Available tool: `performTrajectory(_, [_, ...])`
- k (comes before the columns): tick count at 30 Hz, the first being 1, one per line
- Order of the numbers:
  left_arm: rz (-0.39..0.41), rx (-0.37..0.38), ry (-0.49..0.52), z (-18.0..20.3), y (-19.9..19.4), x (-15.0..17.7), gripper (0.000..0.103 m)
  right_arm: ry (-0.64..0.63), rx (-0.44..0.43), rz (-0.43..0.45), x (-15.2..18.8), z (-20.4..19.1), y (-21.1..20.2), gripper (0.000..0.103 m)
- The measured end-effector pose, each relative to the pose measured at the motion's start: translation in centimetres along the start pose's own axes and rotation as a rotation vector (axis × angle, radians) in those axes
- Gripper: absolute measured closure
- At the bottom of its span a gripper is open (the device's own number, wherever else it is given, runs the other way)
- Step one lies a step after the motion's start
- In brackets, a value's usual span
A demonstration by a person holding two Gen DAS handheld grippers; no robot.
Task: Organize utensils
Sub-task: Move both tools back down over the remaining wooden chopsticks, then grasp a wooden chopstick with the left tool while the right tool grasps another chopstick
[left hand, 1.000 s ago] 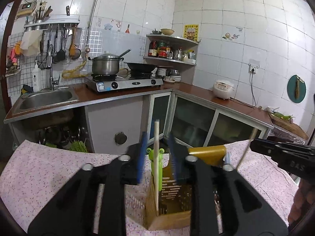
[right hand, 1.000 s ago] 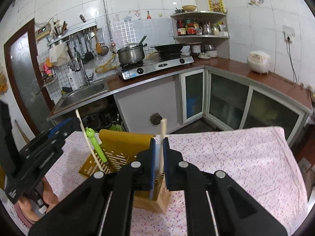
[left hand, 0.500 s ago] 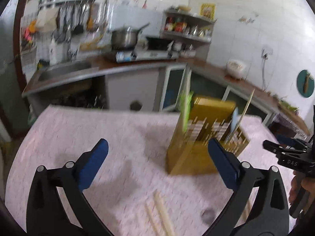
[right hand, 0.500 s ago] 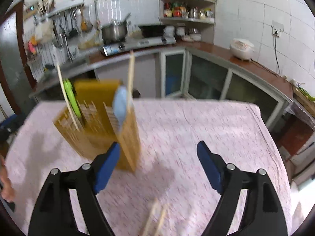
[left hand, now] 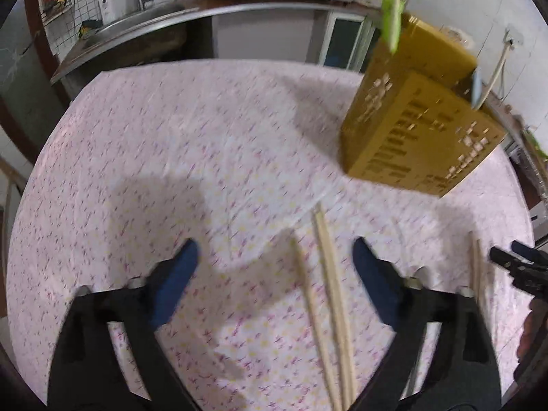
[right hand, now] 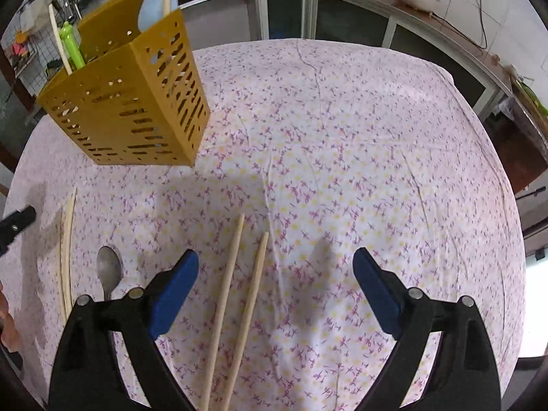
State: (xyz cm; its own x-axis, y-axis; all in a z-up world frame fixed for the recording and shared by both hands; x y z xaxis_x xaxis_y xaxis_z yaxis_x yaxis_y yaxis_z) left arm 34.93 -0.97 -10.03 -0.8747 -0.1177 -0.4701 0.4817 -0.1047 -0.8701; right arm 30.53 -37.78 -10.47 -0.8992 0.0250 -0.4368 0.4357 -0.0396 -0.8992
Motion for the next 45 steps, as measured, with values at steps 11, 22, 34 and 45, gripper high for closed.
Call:
performTrajectory(11, [-0.089,0.015,-0.011,1.1,1.1,0.6,0.049,0.009,-0.032,-0.103,0.8,-0.7,1.9,0.061])
performTrajectory(22, [-0.172,-0.011,-0.026,1.2,4.0,1.4,0.068,0.012,-0.046,-0.146,0.7,-0.6,3.1,0.088])
performTrajectory(34, [-0.189,-0.066,0.013,2.2,5.2,-0.4,0.086,-0.012,-0.046,-0.160,0.0,-1.0,3.9,0.093])
performTrajectory(45, [-0.177,-0.023,-0.006,1.2,4.0,-0.9,0.099,-0.001,-0.065,-0.096,1.0,0.6,2.1,0.096])
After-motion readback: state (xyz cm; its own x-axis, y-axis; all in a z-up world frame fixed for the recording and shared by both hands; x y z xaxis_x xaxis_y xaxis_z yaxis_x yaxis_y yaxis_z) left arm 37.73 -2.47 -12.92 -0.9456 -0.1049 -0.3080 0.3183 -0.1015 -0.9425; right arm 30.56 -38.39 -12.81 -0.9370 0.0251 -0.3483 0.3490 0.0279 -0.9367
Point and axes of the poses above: each gripper's, at about its wrist camera, not at the fingertips, and y roughly the way its jaws point, z to its right, x to its underside, the point moved 6 cm from there along y, roughly the way its jaws point, and after that the axes turned 8 degrees about -y, right-handed, at the moved point
